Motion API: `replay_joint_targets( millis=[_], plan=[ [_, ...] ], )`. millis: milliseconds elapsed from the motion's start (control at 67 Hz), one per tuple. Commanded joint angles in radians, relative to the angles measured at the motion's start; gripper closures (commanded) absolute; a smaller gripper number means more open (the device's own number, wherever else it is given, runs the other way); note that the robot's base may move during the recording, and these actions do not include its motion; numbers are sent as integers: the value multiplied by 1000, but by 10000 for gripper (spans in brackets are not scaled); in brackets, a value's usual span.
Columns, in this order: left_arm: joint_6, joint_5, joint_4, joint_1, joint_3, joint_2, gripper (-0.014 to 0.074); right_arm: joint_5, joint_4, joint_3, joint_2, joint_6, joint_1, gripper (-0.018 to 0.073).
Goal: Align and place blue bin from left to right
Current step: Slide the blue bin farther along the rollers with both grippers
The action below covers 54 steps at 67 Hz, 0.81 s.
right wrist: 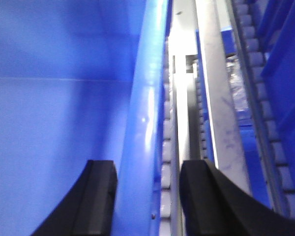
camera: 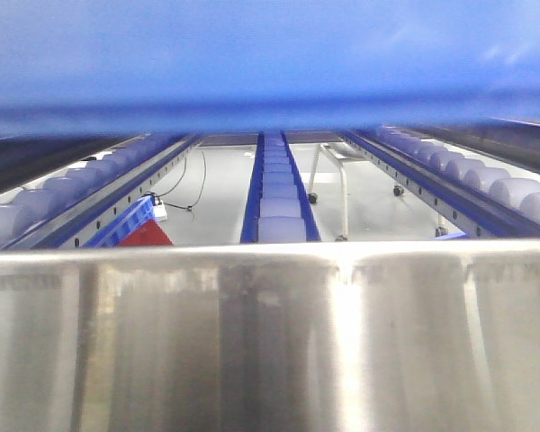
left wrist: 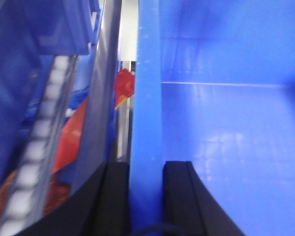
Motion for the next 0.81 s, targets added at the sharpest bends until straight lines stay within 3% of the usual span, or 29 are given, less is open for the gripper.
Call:
replay_joint_targets(
  millis=[0,239,792],
  plan=[
    [-7,-114,-45,31,-10,15,707,-77,-23,-9,27,54,-26,629],
    [14,-129,-45,46,1,83,707,-96,-21,-9,101,54,-79,629],
    [14,-147,-15,46,5,137,697,-94,-21,-9,172,54,-79,629]
  ],
)
